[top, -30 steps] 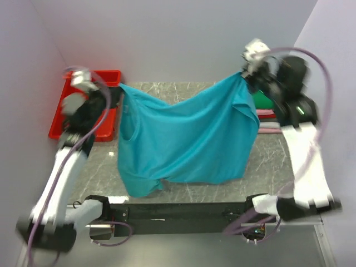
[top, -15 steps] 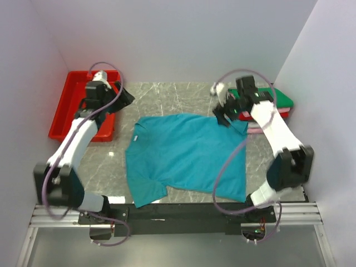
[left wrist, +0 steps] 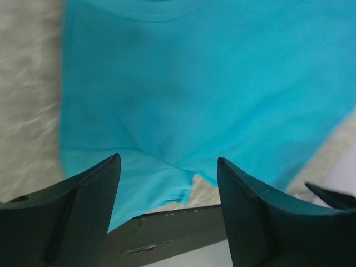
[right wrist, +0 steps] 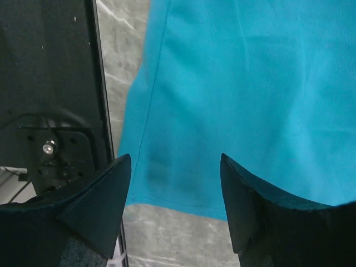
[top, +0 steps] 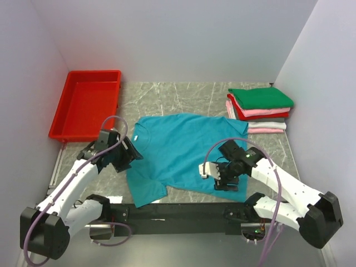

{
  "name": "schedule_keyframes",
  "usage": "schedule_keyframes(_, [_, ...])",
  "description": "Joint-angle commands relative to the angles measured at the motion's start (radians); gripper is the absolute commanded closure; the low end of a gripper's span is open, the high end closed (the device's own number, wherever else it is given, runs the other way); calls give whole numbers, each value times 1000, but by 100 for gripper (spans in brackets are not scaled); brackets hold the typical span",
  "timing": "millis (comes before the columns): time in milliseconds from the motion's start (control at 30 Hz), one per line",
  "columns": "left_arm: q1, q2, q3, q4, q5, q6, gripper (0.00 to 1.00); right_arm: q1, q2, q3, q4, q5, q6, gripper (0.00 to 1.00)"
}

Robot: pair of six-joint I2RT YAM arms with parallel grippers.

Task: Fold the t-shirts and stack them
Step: Flatten the tshirt out

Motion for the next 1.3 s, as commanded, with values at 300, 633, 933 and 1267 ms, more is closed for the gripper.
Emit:
schedule_keyframes(300, [-131,125,45,-214,-215,-194,42,309,81,-55,225,265,337,25])
schedule_keyframes(633, [-140,242,-15,-165,-290,-211,42,311,93,-115,226,348,342,29])
schedule_keyframes(933, [-142,340,-47,-93,-292,-196,43,309,48,-87,147,256,285,34])
schedule_keyframes(1267, [-140,398,-62,-45,-290,-182,70,323,226,-107,243,245,323,47])
